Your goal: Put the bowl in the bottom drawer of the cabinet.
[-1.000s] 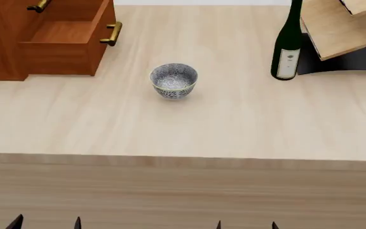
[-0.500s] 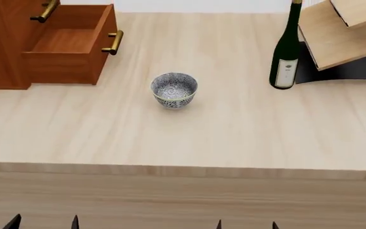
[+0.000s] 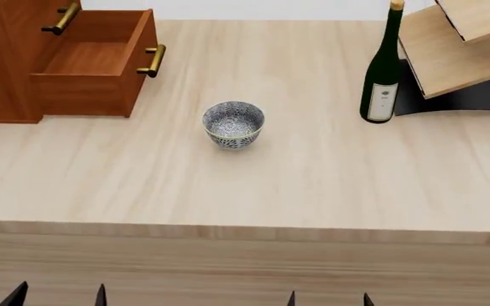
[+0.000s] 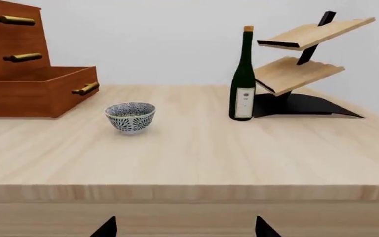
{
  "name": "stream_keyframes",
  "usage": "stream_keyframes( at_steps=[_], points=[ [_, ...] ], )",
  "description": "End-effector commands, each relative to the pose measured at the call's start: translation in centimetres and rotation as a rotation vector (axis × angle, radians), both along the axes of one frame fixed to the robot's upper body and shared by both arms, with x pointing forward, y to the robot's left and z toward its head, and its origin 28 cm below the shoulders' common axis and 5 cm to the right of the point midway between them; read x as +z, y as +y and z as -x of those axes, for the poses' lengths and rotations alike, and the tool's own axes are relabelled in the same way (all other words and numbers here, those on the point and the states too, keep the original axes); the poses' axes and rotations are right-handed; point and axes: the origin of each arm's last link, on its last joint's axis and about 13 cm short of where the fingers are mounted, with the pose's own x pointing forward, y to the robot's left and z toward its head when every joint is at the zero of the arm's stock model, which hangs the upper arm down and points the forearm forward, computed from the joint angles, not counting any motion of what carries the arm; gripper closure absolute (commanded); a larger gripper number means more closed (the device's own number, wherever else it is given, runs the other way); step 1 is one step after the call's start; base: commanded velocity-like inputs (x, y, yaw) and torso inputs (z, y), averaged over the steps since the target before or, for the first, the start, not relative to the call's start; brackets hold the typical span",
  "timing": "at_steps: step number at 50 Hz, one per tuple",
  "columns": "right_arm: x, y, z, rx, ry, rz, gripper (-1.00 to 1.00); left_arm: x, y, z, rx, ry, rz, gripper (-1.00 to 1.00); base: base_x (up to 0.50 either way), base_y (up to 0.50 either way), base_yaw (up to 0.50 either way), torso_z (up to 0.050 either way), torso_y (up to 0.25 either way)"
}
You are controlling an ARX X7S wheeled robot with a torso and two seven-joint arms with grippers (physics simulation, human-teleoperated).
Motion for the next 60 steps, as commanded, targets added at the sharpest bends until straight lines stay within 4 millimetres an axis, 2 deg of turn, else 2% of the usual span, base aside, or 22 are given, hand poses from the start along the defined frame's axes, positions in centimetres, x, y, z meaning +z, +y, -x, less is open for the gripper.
stream_keyframes(
  at_steps=[1,13,23,60],
  points=[
    [0.01,-0.01,-0.14,0.004,0.001,0.010,-1.00,0.20,-0.22,-0.06,-0.020,0.003,0.006,-1.00,0.00,0.00,0.00,0.050,0.062],
    [0.24,-0.01,0.25,-0.002,-0.027,0.020,-1.00,0.21,-0.01,0.09,-0.008,-0.003,-0.003,-1.00,0.00,0.02,0.00,0.050,0.062],
    [0.34,0.08,0.58,-0.015,-0.036,0.085,-1.00,0.34,0.01,0.36,-0.007,-0.002,0.000,-1.00,0.00,0.49,0.00,0.050,0.062],
    [0.78,0.20,0.69,-0.010,-0.041,0.078,-1.00,0.70,0.02,0.19,0.002,-0.014,-0.006,-1.00,0.00,0.50,0.00,0.050,0.062]
  ],
)
